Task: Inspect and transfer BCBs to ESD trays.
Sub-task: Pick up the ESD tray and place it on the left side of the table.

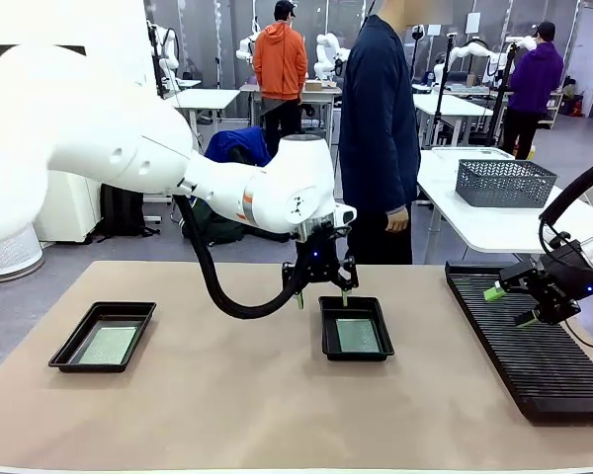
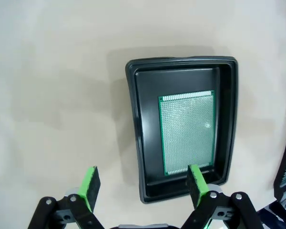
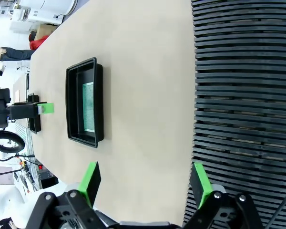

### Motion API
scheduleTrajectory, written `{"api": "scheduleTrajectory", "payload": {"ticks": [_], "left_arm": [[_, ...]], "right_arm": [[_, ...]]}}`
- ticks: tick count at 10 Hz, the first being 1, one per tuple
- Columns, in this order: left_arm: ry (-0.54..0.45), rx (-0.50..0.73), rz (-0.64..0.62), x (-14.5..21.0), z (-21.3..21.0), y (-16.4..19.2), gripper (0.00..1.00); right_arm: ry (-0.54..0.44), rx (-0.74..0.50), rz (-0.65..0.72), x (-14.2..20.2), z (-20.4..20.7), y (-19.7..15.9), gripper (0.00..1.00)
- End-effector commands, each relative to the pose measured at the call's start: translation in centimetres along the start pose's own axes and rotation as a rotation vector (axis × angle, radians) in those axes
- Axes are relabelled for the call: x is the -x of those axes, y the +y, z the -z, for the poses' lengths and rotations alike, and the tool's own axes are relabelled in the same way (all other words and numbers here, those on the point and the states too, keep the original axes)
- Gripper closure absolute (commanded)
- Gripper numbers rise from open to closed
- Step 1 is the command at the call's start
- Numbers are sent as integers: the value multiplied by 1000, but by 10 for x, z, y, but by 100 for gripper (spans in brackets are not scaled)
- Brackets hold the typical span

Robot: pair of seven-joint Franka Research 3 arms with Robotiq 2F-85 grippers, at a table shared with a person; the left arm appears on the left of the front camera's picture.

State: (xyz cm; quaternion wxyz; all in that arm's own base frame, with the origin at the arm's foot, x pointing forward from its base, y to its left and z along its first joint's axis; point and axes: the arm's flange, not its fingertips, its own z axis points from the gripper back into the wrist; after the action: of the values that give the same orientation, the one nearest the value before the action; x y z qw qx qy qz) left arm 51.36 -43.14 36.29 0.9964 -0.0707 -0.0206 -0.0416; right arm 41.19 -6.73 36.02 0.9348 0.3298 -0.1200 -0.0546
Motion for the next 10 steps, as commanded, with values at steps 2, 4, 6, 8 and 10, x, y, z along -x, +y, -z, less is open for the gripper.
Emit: {"api": "scheduleTrajectory", "payload": {"ticks": [2,4,6,8,10], "left_arm": [[-32,-69,-15,-12,18,-6,3],[-23,-73,-14,-14,29,-7,3],[-23,-91,-13,-16,36,-6,3],[-1,-49,11,-14,35,-4,3],[-1,-49,11,-14,35,-4,3]], "right_arm": [[-4,6,21,0,-1,2,0],[-4,6,21,0,-1,2,0],[-4,6,21,0,-1,2,0],[-4,6,21,0,-1,2,0],[-4,6,21,0,-1,2,0]]}}
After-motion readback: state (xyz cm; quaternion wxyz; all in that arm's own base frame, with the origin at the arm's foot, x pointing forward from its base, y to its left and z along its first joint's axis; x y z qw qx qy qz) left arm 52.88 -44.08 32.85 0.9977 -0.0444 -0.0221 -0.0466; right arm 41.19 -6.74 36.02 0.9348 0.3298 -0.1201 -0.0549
